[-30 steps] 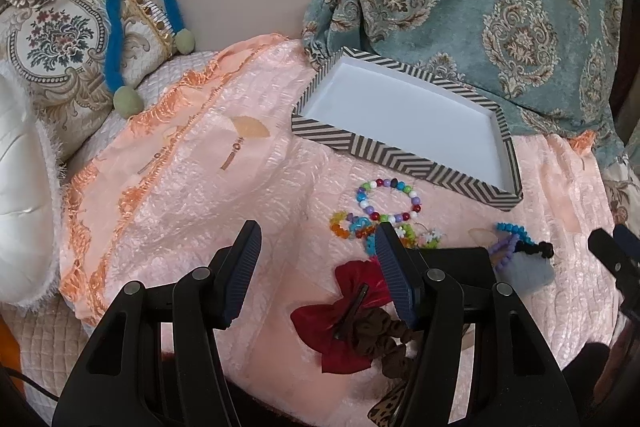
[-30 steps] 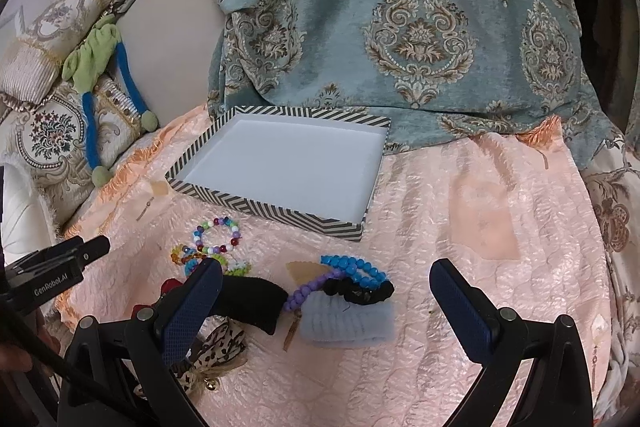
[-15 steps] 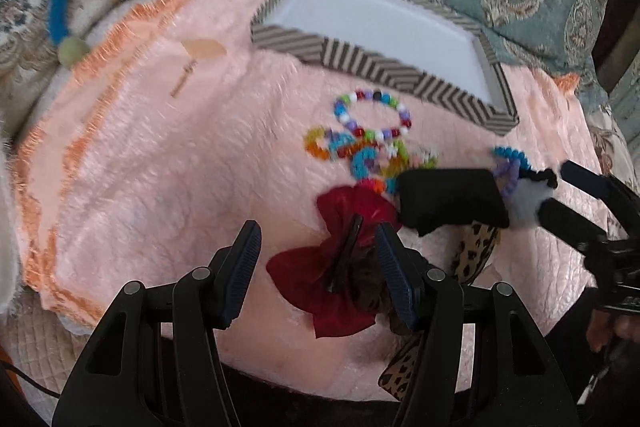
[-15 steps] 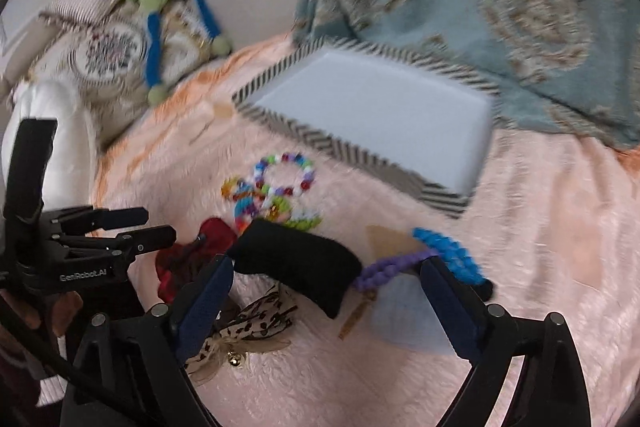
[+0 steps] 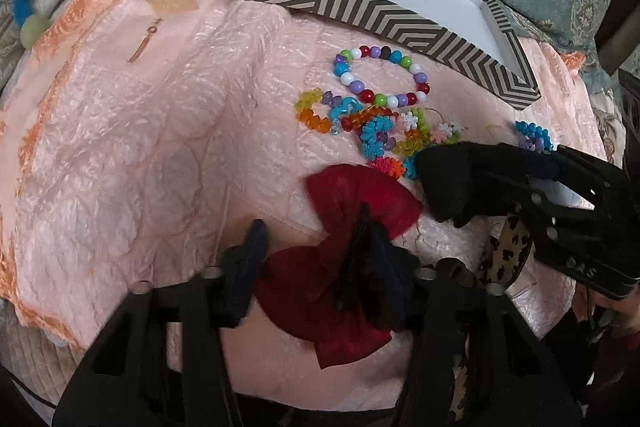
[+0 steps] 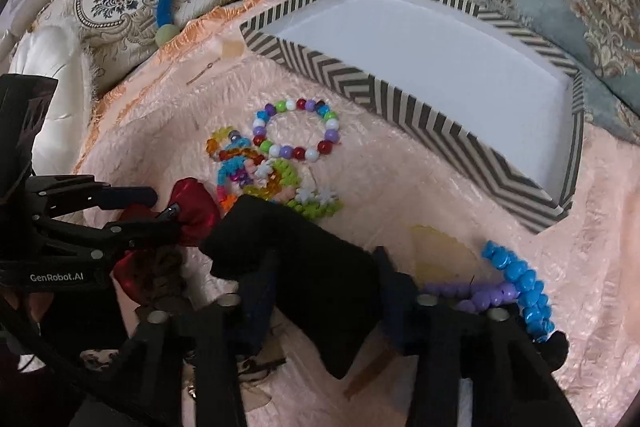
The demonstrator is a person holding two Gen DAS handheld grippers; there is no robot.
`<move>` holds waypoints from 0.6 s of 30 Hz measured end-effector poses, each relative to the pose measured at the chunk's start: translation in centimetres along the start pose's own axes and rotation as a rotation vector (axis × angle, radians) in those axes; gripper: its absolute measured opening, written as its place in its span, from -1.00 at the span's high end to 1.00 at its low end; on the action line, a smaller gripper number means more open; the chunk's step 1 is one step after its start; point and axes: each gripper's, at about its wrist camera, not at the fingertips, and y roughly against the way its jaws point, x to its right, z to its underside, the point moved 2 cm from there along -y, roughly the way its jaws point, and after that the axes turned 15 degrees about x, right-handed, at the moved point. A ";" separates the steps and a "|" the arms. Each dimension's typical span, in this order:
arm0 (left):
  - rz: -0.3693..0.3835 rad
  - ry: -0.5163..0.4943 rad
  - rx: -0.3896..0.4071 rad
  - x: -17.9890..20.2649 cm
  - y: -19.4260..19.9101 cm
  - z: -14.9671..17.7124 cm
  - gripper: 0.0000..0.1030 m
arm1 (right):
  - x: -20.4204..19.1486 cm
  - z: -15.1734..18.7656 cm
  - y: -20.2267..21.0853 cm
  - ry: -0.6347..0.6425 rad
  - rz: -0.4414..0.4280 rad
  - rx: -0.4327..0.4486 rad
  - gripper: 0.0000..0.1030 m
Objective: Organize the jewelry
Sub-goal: 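Grasp the red hair bow with the left tool while the right tool grasps the black pouch, then carry the red bow and black pouch into the white tray and open both tools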
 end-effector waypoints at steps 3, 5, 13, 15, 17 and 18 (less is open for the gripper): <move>0.016 0.014 0.009 -0.2 0.4 -0.4 0.63 | 0.2 -0.3 1.0 -0.025 -0.017 0.035 0.62; 0.032 0.020 0.023 -0.2 0.9 -0.8 0.66 | 0.1 -0.7 1.8 -0.028 -0.022 0.068 0.64; 0.054 0.046 0.130 -0.6 4.5 -4.0 0.71 | 0.6 -3.8 5.8 -0.072 -0.016 0.200 0.67; 0.060 0.049 0.166 -0.5 5.4 -5.4 0.71 | 1.1 -4.7 6.4 -0.086 0.005 0.230 0.67; 0.063 0.050 0.199 0.0 5.6 -7.0 0.71 | 1.9 -5.5 6.9 -0.116 0.017 0.255 0.67; 0.067 0.053 0.220 0.1 5.8 -8.1 0.71 | 2.5 -6.0 7.1 -0.136 0.030 0.270 0.67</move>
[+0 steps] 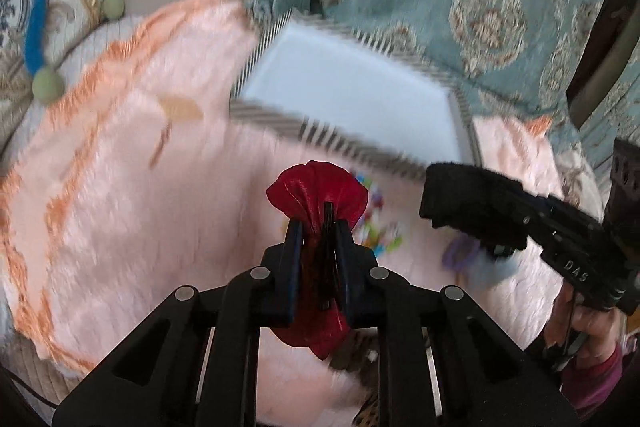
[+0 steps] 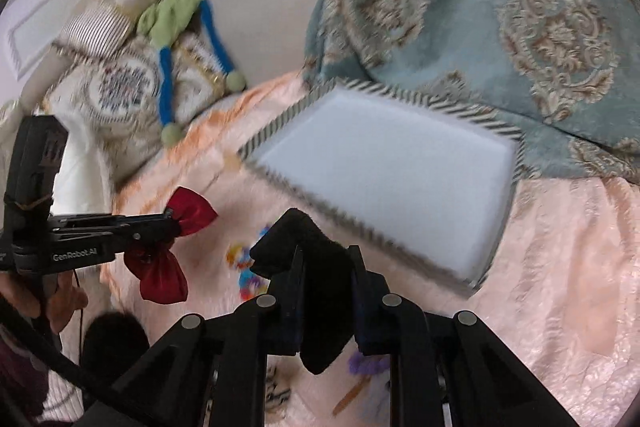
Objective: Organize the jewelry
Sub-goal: 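Carry the red bow and black pouch into the white tray and open both tools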
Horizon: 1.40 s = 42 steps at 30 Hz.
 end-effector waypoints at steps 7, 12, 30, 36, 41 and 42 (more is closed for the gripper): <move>-0.010 0.007 0.078 1.2 -3.7 -5.8 0.71 | 3.7 -2.7 -2.9 -0.108 0.125 0.039 0.67; -0.067 0.005 0.070 0.8 -9.7 -8.3 0.71 | 5.6 -2.3 -7.5 -0.110 0.160 -0.037 0.67; -0.143 0.000 -0.062 -1.0 -16.4 -4.5 0.06 | 11.4 1.0 -8.5 0.113 0.260 -0.265 0.43; -0.110 0.031 -0.004 0.0 -13.4 -4.6 -0.27 | 11.4 -0.4 -5.9 -0.023 0.236 -0.170 0.08; -0.148 -0.025 0.057 1.7 -10.3 -4.6 -0.27 | 7.4 -1.0 -2.9 -0.049 0.203 -0.071 -0.38; -0.153 -0.035 0.072 1.9 -9.5 -4.4 -0.27 | 6.6 -1.1 -2.9 -0.049 0.204 -0.053 -0.39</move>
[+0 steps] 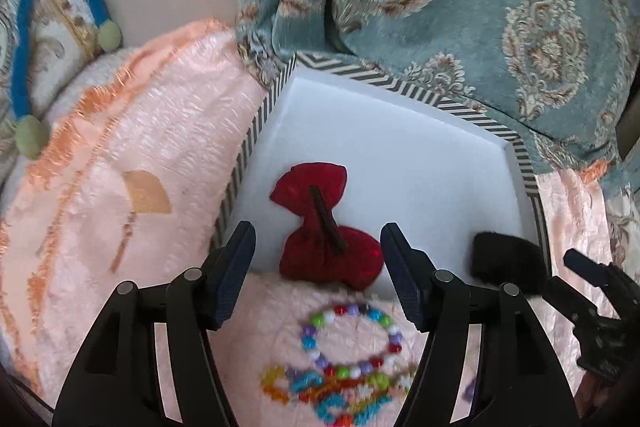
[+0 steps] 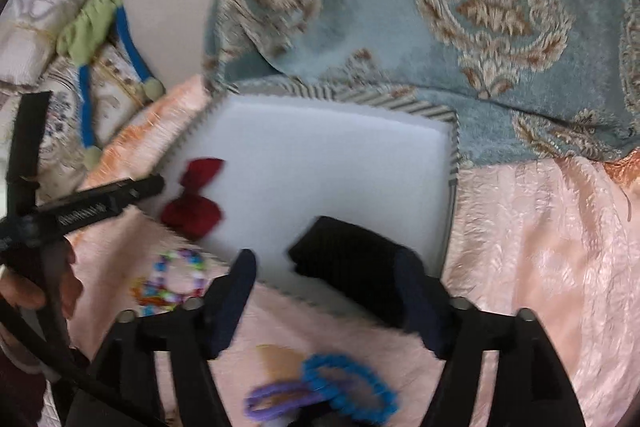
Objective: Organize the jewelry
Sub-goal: 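Carry the red bow and black pouch into the white tray and open both tools, then lift both open tools out of the tray over the bracelets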
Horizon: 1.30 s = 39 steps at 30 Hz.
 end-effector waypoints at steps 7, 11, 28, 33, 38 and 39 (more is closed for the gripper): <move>-0.047 -0.056 0.095 0.0 5.7 1.0 -0.27 | -3.9 0.5 4.9 0.002 0.002 0.089 -0.39; -0.059 -0.074 0.130 0.2 8.3 1.6 -0.27 | -5.3 0.7 7.2 0.019 0.007 0.120 -0.39; -0.086 -0.098 0.256 1.0 16.7 3.2 -0.27 | -7.3 0.6 14.2 0.025 0.066 0.239 -0.55; -0.060 -0.080 0.247 1.4 17.2 3.5 -0.27 | -7.0 0.8 14.6 0.008 0.079 0.236 -0.55; -0.057 -0.077 0.237 1.5 17.2 3.7 -0.27 | -6.4 0.8 14.9 -0.008 0.087 0.237 -0.56; -0.056 -0.074 0.232 1.5 17.1 3.7 -0.27 | -6.2 0.8 14.9 -0.010 0.088 0.235 -0.56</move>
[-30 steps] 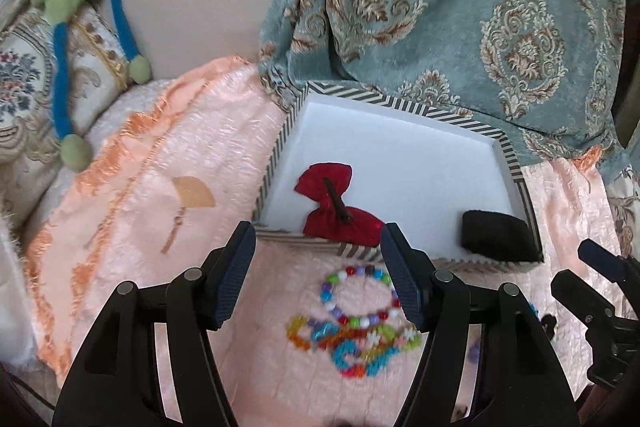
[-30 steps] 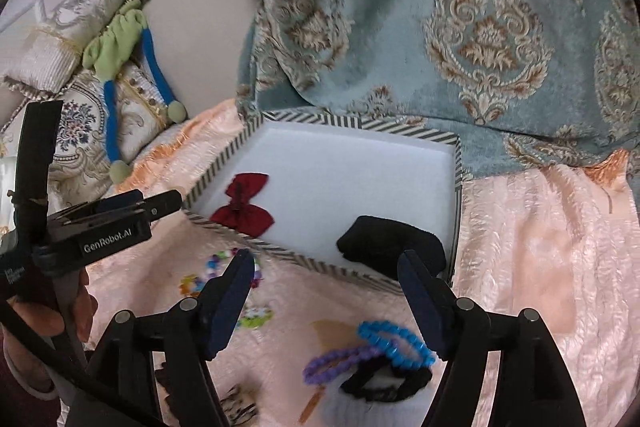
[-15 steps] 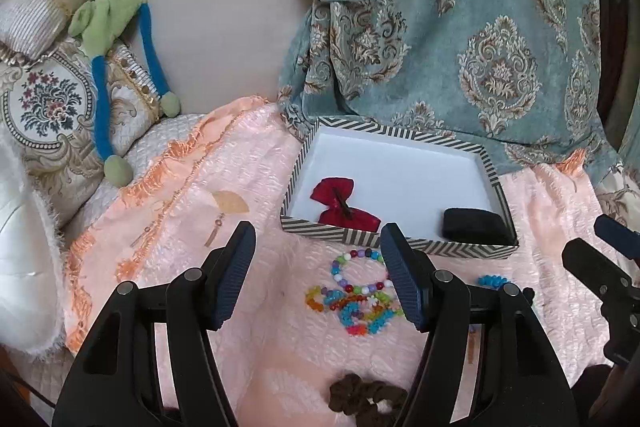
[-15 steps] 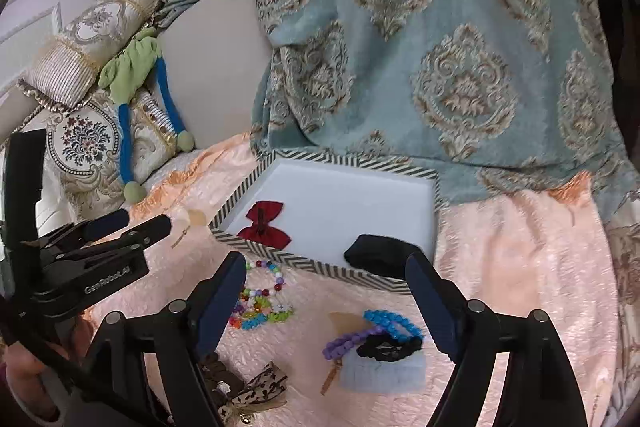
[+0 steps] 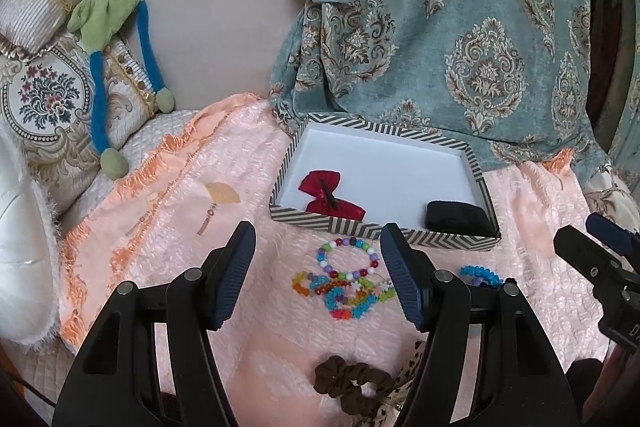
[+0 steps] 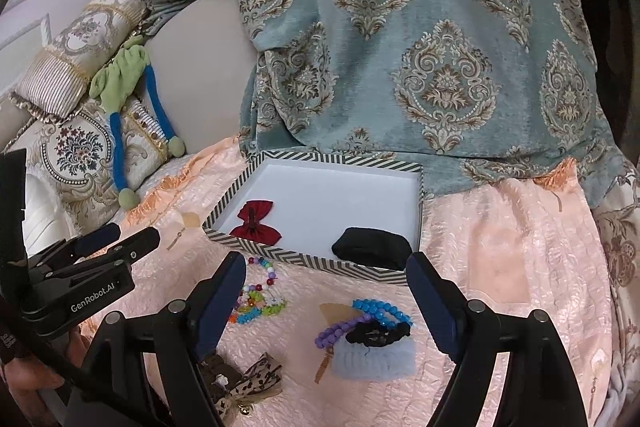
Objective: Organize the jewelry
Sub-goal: 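Lift both open tools out of the tray over the bracelets, then grasp a white bead bracelet with the left tool while the right tool grasps a colourful bead bracelet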
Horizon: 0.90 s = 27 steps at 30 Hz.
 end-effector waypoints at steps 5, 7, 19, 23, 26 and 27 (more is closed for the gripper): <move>0.001 0.026 -0.018 -0.9 -0.2 0.1 -0.27 | 0.6 0.0 0.2 -0.011 0.008 0.000 -0.56; -0.007 0.042 -0.024 -1.5 -0.3 0.1 -0.27 | 0.9 0.1 0.1 -0.018 0.008 -0.007 -0.56; 0.014 0.120 -0.145 -3.8 -3.5 2.0 -0.27 | 0.2 2.6 -2.6 -0.035 -0.100 -0.103 -0.56; 0.020 0.138 -0.195 -4.3 -5.2 3.1 -0.27 | -0.2 4.0 -4.2 -0.030 -0.136 -0.150 -0.56; 0.022 0.146 -0.225 -4.5 -6.5 3.7 -0.26 | -0.9 5.6 -6.0 -0.017 -0.178 -0.207 -0.29; 0.027 0.152 -0.241 -4.6 -7.2 4.0 -0.27 | -1.1 6.0 -6.6 -0.013 -0.187 -0.222 -0.22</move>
